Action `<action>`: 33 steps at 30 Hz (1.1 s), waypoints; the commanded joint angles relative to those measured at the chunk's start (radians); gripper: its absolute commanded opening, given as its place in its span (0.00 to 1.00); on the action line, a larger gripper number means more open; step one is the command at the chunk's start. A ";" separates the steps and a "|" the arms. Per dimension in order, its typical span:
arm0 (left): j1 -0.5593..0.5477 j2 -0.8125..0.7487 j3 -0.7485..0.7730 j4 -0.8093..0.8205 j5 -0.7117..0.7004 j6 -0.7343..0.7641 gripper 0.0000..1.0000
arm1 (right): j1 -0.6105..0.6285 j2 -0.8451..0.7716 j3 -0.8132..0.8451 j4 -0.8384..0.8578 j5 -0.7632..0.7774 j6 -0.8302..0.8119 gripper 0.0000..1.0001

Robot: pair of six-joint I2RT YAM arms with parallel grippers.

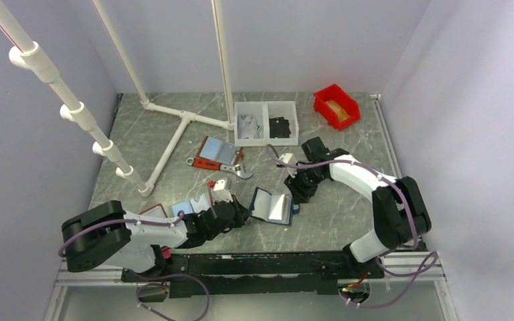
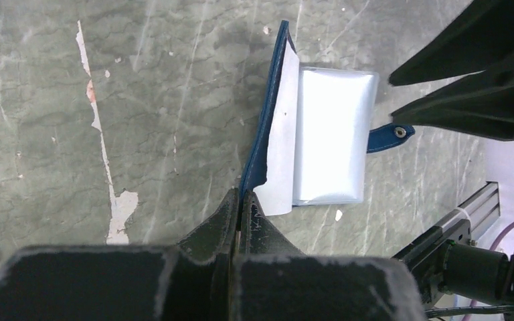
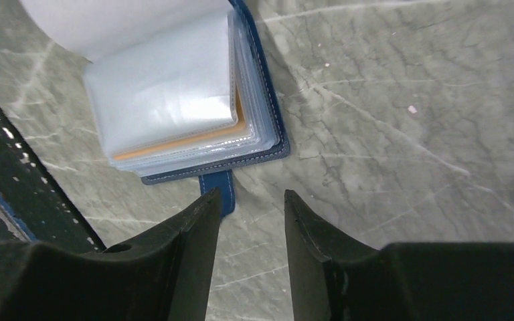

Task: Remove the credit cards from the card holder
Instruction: Open the card holder at the center of the board, then remove the credit card from the card holder.

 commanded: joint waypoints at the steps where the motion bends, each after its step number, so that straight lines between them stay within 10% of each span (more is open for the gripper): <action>1: -0.001 0.030 0.026 -0.027 0.033 0.018 0.00 | -0.022 -0.102 0.033 -0.001 -0.105 -0.002 0.44; 13: -0.003 0.038 0.027 0.011 0.079 0.028 0.00 | -0.023 -0.177 0.030 -0.017 -0.242 -0.034 0.45; 21: -0.003 0.006 0.023 -0.016 0.067 0.007 0.02 | -0.009 -0.113 0.028 0.003 -0.065 -0.007 0.20; 33: -0.003 -0.011 0.022 -0.020 0.080 0.003 0.03 | 0.049 -0.020 0.045 0.011 -0.069 0.018 0.14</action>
